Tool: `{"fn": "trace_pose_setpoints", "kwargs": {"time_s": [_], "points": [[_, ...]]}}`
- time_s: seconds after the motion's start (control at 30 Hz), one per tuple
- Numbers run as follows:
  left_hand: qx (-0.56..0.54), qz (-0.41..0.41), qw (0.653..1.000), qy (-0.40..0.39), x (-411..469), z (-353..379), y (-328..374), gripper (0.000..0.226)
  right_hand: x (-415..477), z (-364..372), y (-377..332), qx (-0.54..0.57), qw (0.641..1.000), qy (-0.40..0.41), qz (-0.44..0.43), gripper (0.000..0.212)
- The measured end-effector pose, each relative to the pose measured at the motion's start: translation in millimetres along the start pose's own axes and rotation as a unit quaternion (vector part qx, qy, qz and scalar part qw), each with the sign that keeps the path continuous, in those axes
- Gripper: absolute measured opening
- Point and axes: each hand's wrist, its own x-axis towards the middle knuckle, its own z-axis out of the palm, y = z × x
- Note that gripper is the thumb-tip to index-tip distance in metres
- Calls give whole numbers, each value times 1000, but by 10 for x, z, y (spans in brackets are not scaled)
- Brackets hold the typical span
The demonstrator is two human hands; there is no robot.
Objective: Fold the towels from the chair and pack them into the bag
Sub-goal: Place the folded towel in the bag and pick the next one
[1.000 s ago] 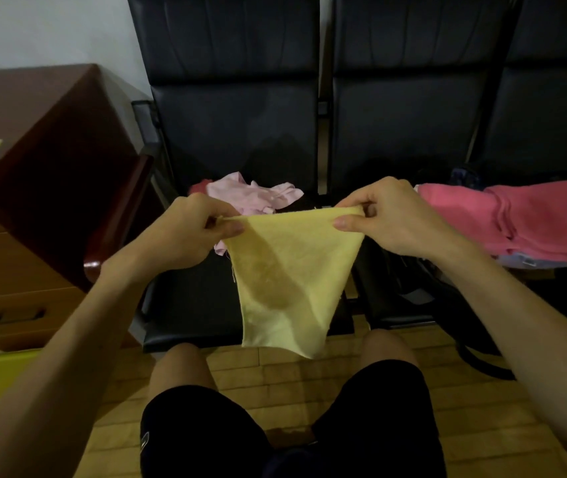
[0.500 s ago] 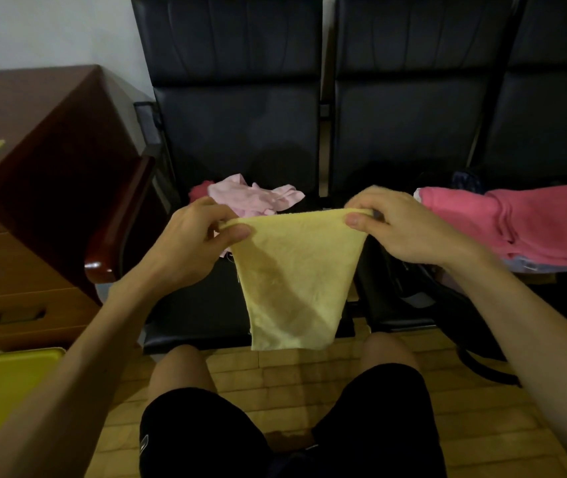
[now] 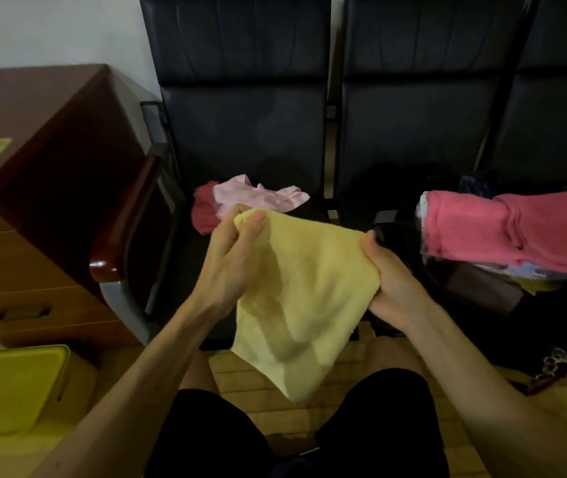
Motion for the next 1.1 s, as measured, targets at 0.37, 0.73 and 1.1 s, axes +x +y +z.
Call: {"fn": "trace_pose_setpoints", "kwargs": {"time_s": [0.37,0.73,1.1], "points": [[-52,-38,997,-38,69,160,118,30,-242,45,821,-144,983,-3,116,35],[151,-59,979,123,224,-366,-236,26,-338,101,382,-48,995,-37,80,52],[-391,-386,830,-92,-229,-104,-656,81,-328,253,199,9,997,-61,43,97]]}}
